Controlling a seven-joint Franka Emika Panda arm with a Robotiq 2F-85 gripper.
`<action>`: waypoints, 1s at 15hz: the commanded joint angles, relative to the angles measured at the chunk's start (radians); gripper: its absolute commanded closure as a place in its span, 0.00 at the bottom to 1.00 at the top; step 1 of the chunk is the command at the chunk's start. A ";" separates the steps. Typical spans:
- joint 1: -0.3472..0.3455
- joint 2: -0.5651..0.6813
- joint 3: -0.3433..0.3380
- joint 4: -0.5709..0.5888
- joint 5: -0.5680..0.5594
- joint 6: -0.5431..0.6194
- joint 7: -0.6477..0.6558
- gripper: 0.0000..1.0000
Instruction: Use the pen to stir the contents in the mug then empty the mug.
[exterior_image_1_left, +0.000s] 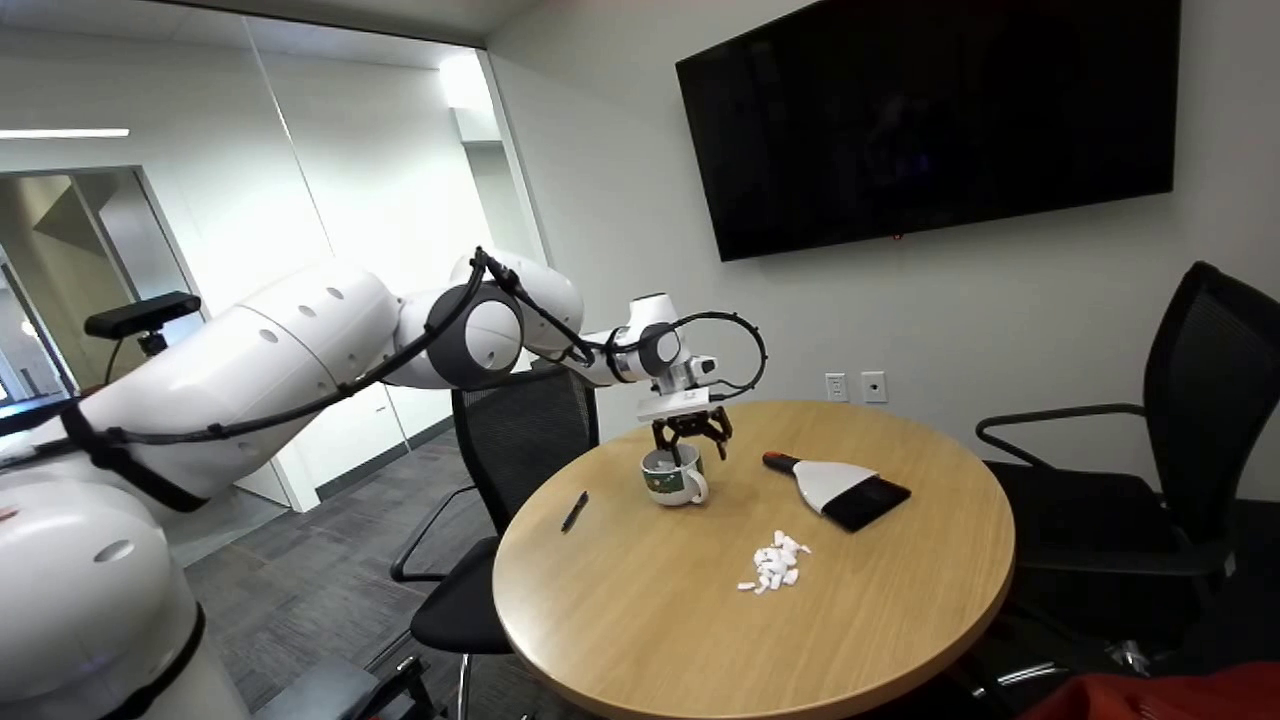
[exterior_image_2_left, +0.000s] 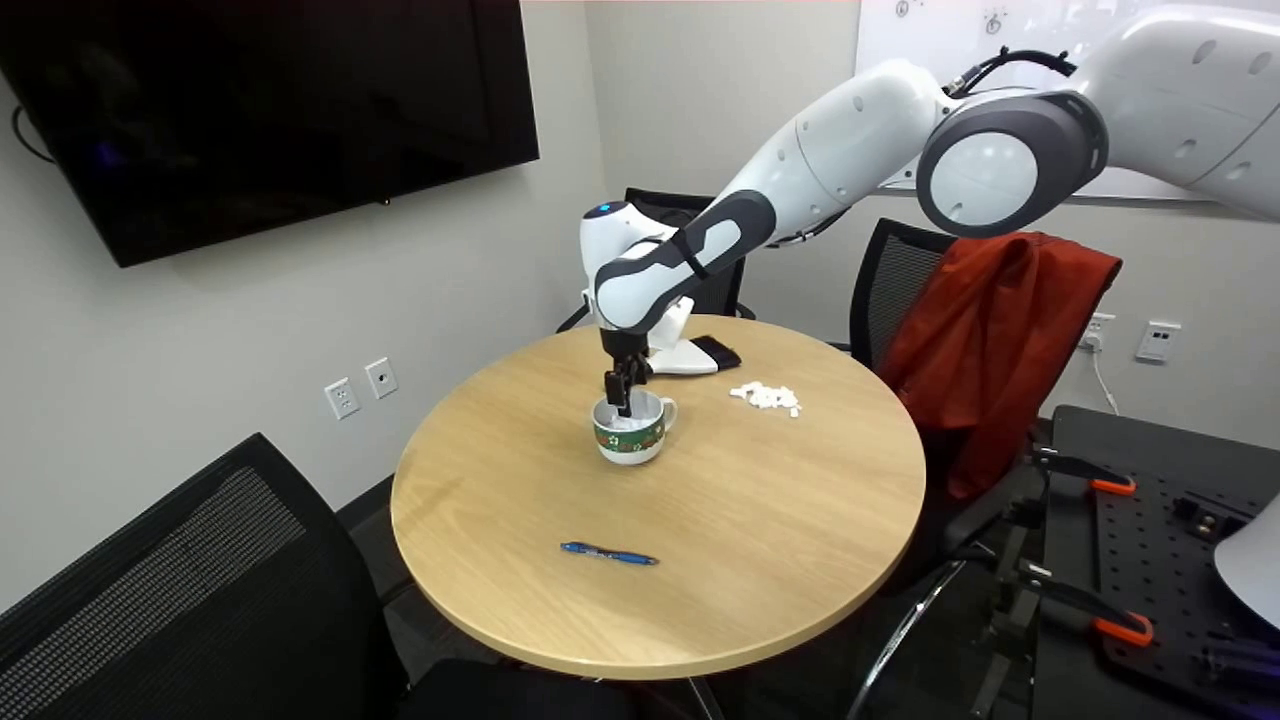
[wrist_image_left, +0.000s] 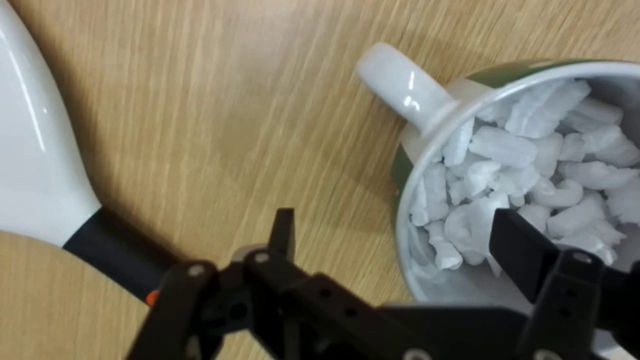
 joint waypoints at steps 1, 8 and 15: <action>-0.013 0.019 0.015 0.038 0.021 -0.006 -0.018 0.30; -0.012 0.027 0.013 0.042 0.021 -0.011 -0.019 0.84; 0.008 0.002 0.006 0.011 0.008 -0.001 -0.008 0.97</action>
